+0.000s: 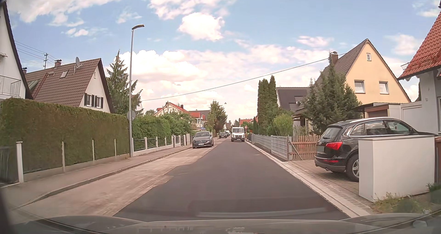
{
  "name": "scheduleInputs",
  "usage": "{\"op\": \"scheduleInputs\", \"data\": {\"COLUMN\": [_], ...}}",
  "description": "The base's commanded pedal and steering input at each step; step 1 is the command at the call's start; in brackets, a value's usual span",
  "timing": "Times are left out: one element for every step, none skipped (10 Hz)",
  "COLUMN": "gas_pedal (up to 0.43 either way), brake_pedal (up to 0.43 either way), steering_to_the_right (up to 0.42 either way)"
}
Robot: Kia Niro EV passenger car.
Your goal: Follow the waypoints while adhering to traffic rules and regulations
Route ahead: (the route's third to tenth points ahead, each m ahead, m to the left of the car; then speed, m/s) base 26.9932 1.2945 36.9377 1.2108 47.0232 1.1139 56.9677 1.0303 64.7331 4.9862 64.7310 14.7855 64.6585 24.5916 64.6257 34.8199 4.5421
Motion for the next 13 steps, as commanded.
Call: {"op": "scheduleInputs", "data": {"gas_pedal": [0.039,0.039,0.039,0.039,0.039,0.039,0.039,0.039,0.039,0.039,0.039,0.039,0.039], "brake_pedal": [0.018,0.018,0.024,0.018,0.018,0.018,0.018,0.024,0.018,0.018,0.024,0.018,0.018], "steering_to_the_right": [0.006,0.003,0.0,0.0,0.0,0.0,0.001,0.001,0.001,0.0,0.001,0.001,0.0]}}
